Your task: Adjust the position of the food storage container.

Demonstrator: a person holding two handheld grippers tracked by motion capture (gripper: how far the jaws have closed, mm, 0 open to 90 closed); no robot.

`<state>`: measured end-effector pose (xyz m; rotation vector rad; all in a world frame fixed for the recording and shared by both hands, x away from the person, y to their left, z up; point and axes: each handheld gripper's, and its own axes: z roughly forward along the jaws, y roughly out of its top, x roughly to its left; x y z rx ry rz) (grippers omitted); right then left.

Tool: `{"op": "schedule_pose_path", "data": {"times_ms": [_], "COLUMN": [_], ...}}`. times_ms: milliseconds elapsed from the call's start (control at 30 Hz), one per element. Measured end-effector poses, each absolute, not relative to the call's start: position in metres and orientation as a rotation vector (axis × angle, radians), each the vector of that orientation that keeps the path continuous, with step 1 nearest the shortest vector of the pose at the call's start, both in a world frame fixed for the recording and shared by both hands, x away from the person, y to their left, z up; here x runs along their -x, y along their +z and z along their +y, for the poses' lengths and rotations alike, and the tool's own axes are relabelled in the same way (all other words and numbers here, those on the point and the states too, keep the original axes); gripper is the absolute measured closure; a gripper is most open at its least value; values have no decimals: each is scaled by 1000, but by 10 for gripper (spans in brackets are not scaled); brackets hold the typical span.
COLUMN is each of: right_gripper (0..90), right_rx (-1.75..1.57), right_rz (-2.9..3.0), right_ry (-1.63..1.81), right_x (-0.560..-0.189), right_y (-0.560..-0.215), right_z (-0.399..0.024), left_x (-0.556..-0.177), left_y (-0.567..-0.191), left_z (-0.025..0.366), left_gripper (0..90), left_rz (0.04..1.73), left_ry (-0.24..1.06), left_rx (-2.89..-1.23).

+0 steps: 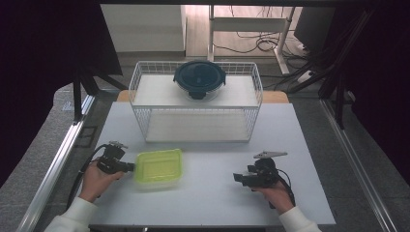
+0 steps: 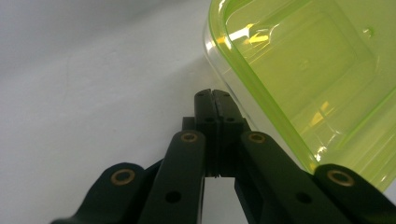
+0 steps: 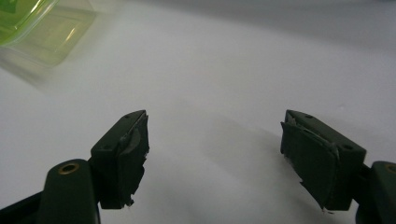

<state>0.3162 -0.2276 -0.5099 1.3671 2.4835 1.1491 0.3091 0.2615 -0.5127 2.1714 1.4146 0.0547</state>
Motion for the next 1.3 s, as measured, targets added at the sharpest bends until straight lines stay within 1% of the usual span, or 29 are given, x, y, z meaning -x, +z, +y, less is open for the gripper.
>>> {"op": "schedule_pose_path", "data": {"times_ms": [200, 667, 967, 1300], "right_gripper": [232, 232, 233, 234], "right_rx": [-1358, -1369, -1361, -1364], "right_rz": [2487, 2487, 2476, 2453], "right_ry": [1144, 1144, 1160, 1186], "right_x": [-316, -317, -316, -316], "right_y": [-510, -510, -509, -506], "right_z": [-227, -228, -228, -231], "left_x": [-314, -328, -331, -335], "left_y": [-515, -518, -517, -521], "left_z": [248, 221, 202, 177], "left_gripper": [900, 900, 900, 900], "left_rz": [1387, 1342, 1296, 1256], "left_ry": [16, -4, -66, -111], "left_rx": [-2173, -2183, -2150, -2164]}}
